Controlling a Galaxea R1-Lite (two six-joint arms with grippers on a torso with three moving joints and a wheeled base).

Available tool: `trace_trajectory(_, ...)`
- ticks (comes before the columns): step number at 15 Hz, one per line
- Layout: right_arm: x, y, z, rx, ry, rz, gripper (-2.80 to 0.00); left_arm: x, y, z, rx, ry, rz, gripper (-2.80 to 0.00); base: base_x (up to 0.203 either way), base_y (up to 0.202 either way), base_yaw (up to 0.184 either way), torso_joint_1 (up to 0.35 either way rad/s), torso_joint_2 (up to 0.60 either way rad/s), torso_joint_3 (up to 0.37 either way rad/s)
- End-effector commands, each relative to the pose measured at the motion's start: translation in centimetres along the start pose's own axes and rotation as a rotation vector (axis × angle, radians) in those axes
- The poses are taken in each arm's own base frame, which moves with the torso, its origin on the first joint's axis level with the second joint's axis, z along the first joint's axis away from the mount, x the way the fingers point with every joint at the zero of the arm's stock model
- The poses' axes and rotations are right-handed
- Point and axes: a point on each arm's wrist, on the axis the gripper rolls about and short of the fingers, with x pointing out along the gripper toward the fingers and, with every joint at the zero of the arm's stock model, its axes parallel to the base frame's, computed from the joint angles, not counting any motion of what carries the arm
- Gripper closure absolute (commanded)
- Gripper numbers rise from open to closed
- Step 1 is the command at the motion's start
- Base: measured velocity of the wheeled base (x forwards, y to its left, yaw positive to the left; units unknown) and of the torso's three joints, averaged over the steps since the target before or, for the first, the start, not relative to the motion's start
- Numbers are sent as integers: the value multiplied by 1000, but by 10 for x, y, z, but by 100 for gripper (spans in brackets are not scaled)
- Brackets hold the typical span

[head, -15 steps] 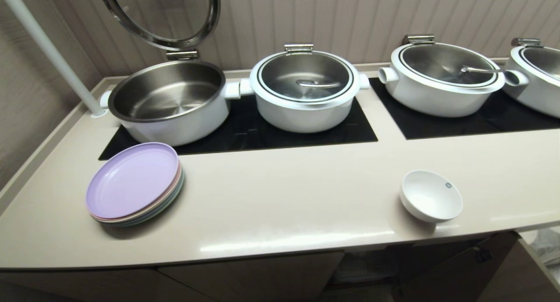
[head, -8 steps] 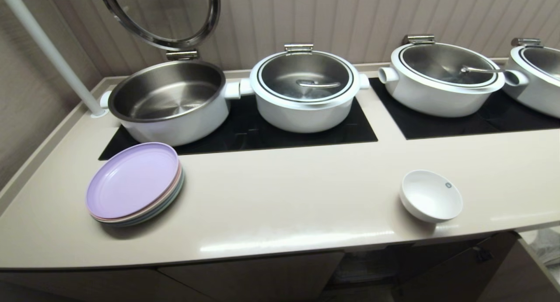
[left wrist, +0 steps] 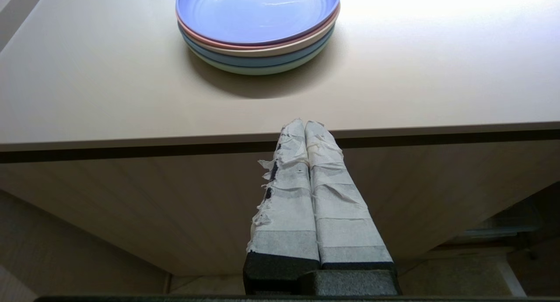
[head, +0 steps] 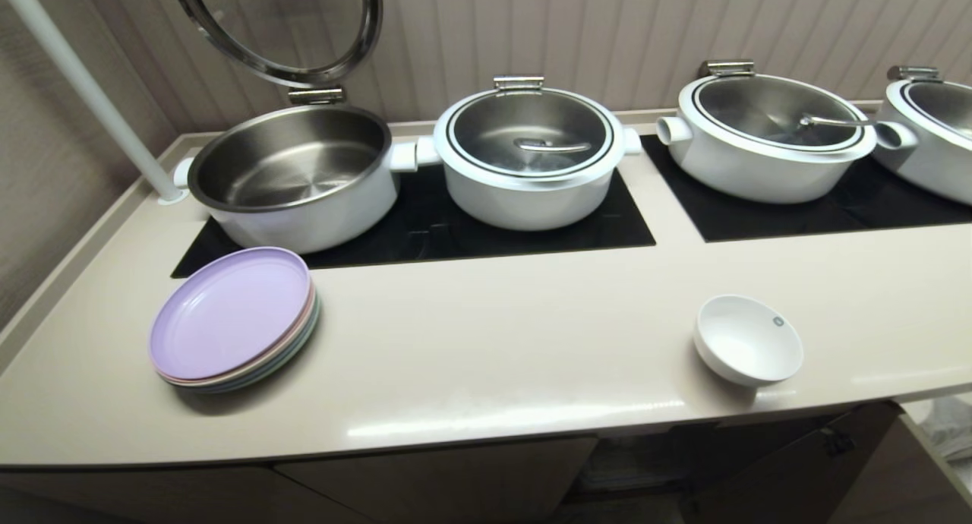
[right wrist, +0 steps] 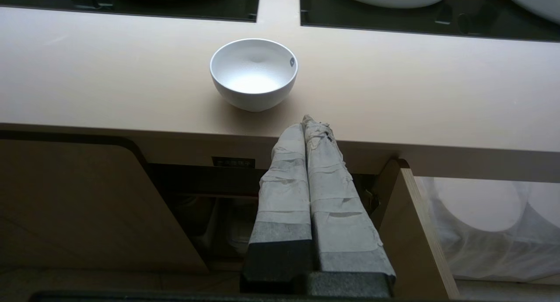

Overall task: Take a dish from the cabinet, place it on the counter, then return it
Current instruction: Pick up the bowl from the table

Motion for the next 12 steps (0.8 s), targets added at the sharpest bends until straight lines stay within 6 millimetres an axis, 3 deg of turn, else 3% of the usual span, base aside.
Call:
trace_trajectory(1, 0, 0, 0, -1, 2, 1, 0, 0, 0, 0, 0, 0, 0, 0, 0, 0, 0, 0, 0, 0)
trace_trajectory(12, 2, 0, 2, 6, 14, -1, 0, 0, 0, 0, 0, 0, 0, 0, 0, 0, 0, 0, 0, 0)
